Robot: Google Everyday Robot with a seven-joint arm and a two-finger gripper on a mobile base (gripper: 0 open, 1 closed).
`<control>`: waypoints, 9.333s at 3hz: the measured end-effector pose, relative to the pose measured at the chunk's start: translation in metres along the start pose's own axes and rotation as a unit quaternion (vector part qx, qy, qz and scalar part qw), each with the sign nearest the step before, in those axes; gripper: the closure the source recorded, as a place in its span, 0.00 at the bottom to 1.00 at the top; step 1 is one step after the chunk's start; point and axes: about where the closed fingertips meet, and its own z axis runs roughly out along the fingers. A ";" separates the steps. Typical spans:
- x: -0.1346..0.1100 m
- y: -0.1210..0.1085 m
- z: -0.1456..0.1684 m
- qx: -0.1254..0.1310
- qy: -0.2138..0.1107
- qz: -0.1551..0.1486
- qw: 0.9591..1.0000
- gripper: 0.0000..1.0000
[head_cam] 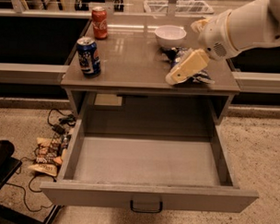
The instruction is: Place pepsi can into top drawer
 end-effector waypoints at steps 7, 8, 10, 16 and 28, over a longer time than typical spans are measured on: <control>-0.082 -0.033 0.228 -0.034 -0.209 0.113 0.971 0.00; -0.103 -0.012 0.248 -0.051 -0.205 0.124 0.970 0.00; -0.129 0.013 0.270 -0.077 -0.220 0.146 0.962 0.00; -0.183 0.036 0.243 -0.091 -0.279 0.098 0.951 1.00; 0.092 0.191 0.282 -0.132 -0.214 0.114 0.961 0.81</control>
Offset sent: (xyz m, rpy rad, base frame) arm 0.0227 0.0270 -0.0026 0.0777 -0.0449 0.0299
